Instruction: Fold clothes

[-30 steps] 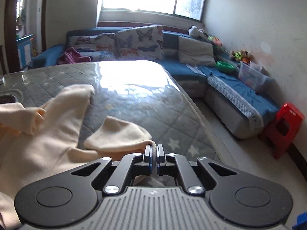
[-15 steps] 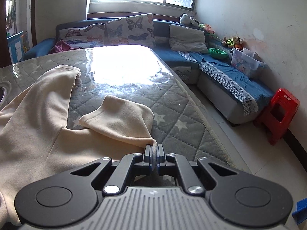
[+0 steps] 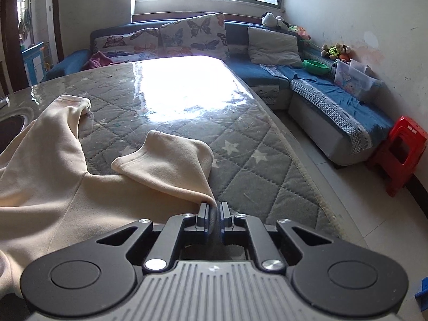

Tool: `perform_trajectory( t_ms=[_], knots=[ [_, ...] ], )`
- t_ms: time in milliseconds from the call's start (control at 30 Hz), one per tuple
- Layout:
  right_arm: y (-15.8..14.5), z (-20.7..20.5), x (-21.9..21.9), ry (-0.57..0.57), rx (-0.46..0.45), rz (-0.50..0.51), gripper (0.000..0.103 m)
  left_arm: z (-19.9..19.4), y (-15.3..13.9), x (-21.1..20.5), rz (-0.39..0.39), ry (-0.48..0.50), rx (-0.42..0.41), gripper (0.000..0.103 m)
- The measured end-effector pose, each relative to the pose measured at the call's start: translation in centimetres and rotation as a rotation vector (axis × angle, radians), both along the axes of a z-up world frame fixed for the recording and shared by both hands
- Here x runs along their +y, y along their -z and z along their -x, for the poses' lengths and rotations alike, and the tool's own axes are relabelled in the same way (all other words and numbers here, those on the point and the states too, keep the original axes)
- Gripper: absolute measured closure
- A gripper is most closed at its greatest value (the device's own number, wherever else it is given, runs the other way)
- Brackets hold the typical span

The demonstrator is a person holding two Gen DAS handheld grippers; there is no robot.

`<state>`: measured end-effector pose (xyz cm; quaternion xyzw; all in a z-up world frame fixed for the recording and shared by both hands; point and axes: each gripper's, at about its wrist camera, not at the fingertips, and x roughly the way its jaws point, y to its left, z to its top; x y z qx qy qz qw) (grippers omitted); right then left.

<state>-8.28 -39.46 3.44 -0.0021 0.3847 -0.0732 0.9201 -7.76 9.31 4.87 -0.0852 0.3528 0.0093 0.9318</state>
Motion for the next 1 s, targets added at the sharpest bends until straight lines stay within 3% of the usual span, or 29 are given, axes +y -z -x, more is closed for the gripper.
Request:
perform_trajectory(
  t_ms=[33, 67, 100, 267, 400, 700, 867, 1000],
  knots=[
    [-0.3, 0.2, -0.1, -0.009, 0.003, -0.008, 0.094, 0.2, -0.1, -0.1, -0.008, 0.007, 0.000, 0.075],
    [-0.5, 0.4, -0.1, -0.016, 0.005, -0.002, 0.090, 0.4, -0.2, -0.2, -0.020, 0.015, -0.002, 0.060],
    [-0.8, 0.7, 0.0, -0.022, 0.006, 0.010, 0.086, 0.6, -0.4, -0.3, -0.033, 0.024, -0.006, 0.053],
    [-2.0, 1.3, 1.0, -0.083, -0.013, 0.082, 0.083, 1.2, -1.1, 0.0, -0.070, 0.048, -0.031, 0.039],
    [-2.1, 0.6, 2.0, -0.144, -0.011, 0.106, 0.077, 1.5, -1.4, 0.6, -0.083, 0.035, -0.038, 0.033],
    [0.7, -3.1, 5.3, -0.268, 0.006, 0.287, 0.072, 1.6, -3.0, 1.4, -0.107, 0.007, -0.080, 0.027],
    [0.5, -4.5, 4.1, -0.206, -0.021, 0.293, 0.072, 0.0, -3.4, 0.7, -0.103, 0.025, -0.097, 0.027],
    [0.0, -4.6, 1.2, -0.080, -0.033, 0.265, 0.071, -2.1, -3.2, -0.9, -0.084, 0.070, -0.097, 0.027]
  ],
)
